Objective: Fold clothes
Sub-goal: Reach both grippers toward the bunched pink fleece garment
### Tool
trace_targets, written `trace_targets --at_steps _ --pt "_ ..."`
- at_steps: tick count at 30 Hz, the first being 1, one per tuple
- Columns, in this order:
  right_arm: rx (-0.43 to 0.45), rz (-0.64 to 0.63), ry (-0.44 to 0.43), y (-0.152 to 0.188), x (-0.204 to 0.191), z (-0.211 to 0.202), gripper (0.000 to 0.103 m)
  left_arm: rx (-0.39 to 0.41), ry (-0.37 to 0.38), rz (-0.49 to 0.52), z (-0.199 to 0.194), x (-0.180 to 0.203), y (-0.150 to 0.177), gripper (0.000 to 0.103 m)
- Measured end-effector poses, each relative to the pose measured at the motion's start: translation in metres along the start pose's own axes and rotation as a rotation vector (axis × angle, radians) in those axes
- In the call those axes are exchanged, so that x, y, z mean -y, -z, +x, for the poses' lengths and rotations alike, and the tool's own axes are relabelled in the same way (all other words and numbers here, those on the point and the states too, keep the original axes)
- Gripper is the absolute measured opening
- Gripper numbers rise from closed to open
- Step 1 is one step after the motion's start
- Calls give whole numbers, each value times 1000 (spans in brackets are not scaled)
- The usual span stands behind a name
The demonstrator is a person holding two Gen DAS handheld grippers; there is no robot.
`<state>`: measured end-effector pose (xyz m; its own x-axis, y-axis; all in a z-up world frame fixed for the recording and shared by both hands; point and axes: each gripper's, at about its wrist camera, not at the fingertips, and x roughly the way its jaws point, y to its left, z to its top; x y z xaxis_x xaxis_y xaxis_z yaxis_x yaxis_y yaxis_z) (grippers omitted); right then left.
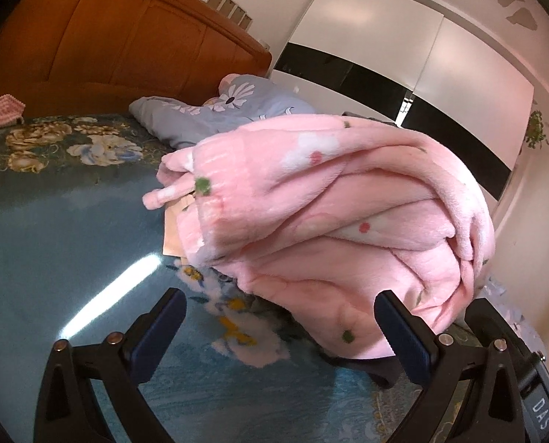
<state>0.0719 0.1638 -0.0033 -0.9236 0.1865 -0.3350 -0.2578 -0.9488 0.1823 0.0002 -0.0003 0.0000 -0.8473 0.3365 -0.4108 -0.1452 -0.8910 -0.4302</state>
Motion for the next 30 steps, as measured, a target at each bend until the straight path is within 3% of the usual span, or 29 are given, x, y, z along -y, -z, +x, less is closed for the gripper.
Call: trace_targets --at_steps 8,10,26,30 --pt "-18 -18 12 2 -2 2 103 0 -16 -49 -14 6 4 103" --pt "-27 -22 14 3 -3 4 103 -21 -14 -64 -1 -8 1 103" --pt "-73 -24 14 5 -2 11 103 31 -41 26 4 -8 0 103" --pt "-80 -38 17 5 -3 11 103 35 -87 -3 7 -11 -11 103"
